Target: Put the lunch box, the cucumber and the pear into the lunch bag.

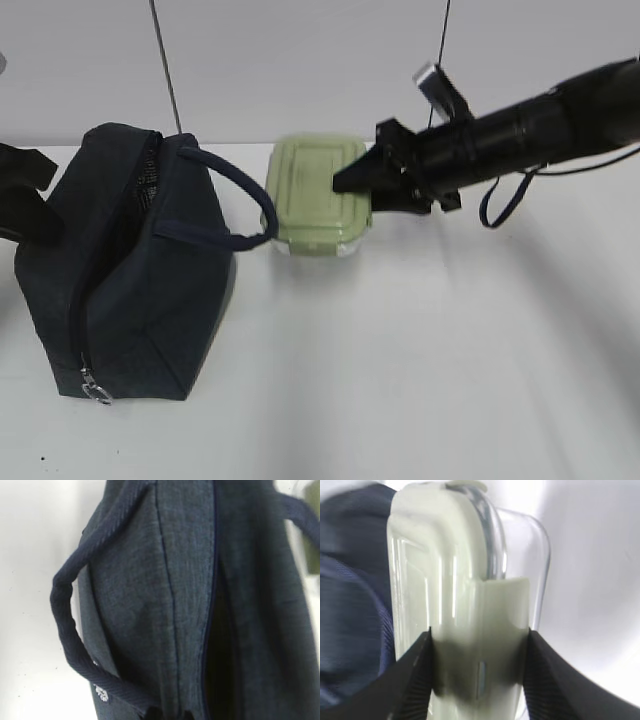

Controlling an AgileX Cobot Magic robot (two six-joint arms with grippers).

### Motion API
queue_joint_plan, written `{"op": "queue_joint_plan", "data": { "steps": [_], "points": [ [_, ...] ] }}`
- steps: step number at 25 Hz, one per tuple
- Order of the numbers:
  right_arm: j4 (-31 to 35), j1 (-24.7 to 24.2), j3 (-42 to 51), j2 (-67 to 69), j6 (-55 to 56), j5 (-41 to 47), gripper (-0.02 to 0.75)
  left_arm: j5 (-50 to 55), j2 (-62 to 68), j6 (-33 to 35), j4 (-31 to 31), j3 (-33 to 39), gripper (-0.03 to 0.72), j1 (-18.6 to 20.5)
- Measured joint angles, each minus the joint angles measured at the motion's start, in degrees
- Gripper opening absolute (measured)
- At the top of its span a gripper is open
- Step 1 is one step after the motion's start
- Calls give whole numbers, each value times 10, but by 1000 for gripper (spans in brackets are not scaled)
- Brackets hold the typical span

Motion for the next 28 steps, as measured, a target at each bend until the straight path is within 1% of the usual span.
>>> {"op": "queue_joint_plan", "data": {
  "steps": [7, 10, 12, 14, 16, 18, 20, 21, 23, 26, 28],
  "points": [
    [-1, 30, -166, -30, 52, 43, 377, -2, 0, 0, -1, 0, 13, 0],
    [-8, 45, -213, -30, 68, 43, 377, -3, 0, 0, -2, 0, 13, 0],
    [-28, 50, -241, -30, 87, 43, 377, -3, 0, 0, -2, 0, 13, 0],
    [-62, 48, -260, -30, 109, 47, 377, -3, 0, 0, -2, 0, 13, 0],
    [-101, 35, -269, -30, 138, 50, 377, -4, 0, 0, -2, 0, 13, 0],
    [-114, 16, -269, -30, 150, 51, 377, -4, 0, 0, -3, 0, 13, 0],
    [-119, 11, -269, -30, 157, 50, 377, -4, 0, 0, -4, 0, 13, 0],
    [-120, 17, -269, -30, 155, 49, 377, -5, 0, 0, -4, 0, 13, 0],
    [-121, 47, -272, -30, 149, 45, 377, -8, 0, 0, -5, 0, 13, 0],
    [-119, 114, -272, -28, 137, 18, 377, -9, 0, 0, -5, 0, 13, 0],
    [-111, 149, -272, -22, 131, -4, 376, -10, 0, 0, -5, 0, 13, 0]
  ]
}}
